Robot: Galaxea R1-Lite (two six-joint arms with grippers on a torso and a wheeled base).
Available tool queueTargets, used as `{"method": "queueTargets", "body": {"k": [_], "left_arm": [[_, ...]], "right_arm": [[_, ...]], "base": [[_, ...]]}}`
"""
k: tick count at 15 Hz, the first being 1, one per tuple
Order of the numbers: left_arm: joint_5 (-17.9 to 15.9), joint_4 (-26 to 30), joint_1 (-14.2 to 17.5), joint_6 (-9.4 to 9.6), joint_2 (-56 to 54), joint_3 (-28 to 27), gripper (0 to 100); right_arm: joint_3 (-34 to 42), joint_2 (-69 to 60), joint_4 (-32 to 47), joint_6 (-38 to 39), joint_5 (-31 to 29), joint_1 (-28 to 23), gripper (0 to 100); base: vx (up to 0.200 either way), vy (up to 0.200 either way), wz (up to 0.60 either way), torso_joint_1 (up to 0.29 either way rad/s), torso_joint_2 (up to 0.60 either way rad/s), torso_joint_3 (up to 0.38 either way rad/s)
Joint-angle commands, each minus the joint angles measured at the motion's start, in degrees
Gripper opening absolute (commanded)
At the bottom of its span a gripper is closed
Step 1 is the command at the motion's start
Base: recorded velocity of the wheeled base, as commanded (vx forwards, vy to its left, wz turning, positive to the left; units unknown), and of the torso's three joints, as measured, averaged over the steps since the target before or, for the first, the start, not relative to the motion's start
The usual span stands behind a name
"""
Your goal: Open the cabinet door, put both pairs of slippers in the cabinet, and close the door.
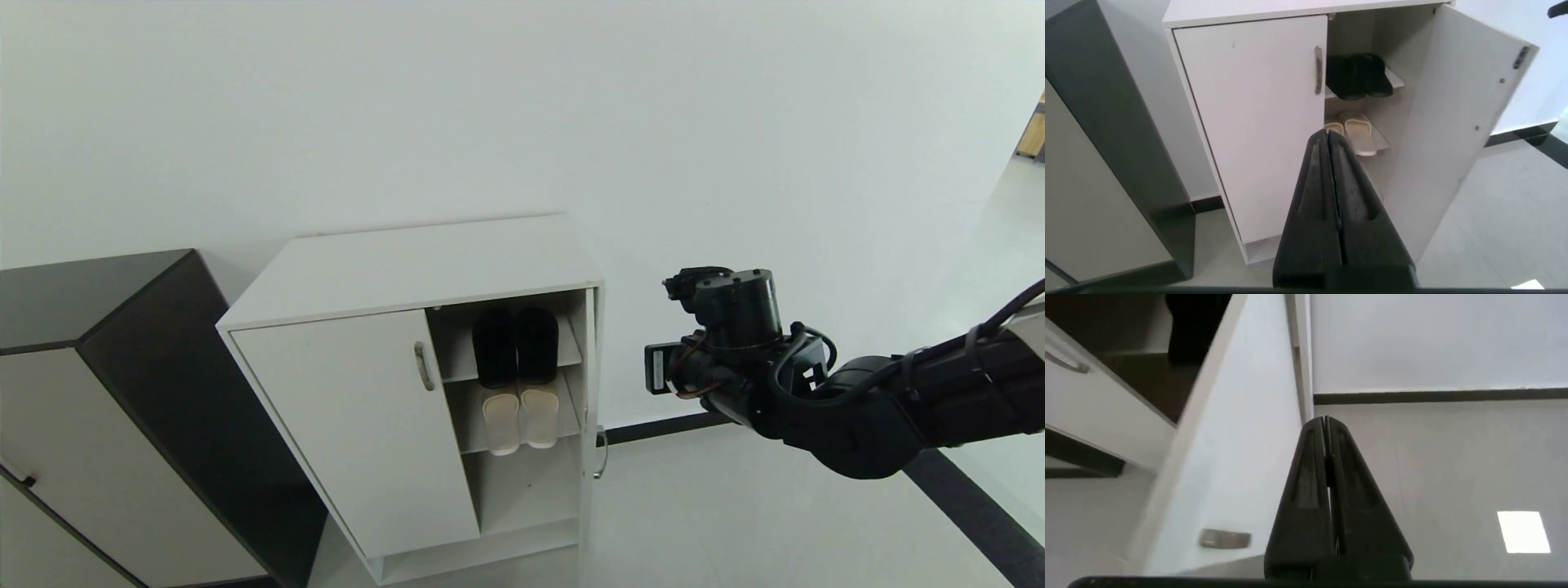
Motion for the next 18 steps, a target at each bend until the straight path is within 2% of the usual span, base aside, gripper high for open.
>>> {"method": "queueTargets", "body": {"k": [1,6,14,18], "left_arm": [[0.07,0.01,0.01,0.0,-0.01,0.0,0],[-0.02,0.01,0.01,0.0,-0.01,0.0,0],[0.07,0.01,0.01,0.0,-0.01,0.0,0],[-0.02,-0.07,0.01,0.0,-0.01,0.0,0]], "right_arm": [[1.17,-0.25,-0.44,-0.69,-0.05,0.09,0],[1.44,0.1,-0.8,-0.95,0.04,0.26,0],[2.05,0.72,-2.11,-0.86,0.21,0.97,0],[4.42,0.54,-7.3,-1.3,1.88,0.88,0]], "base": [[0.0,0.0,0.0,0.0,0.0,0.0],[0.0,0.0,0.0,0.0,0.0,0.0],[0.0,0.0,0.6,0.0,0.0,0.003],[0.0,0.0,0.0,0.0,0.0,0.0]]}}
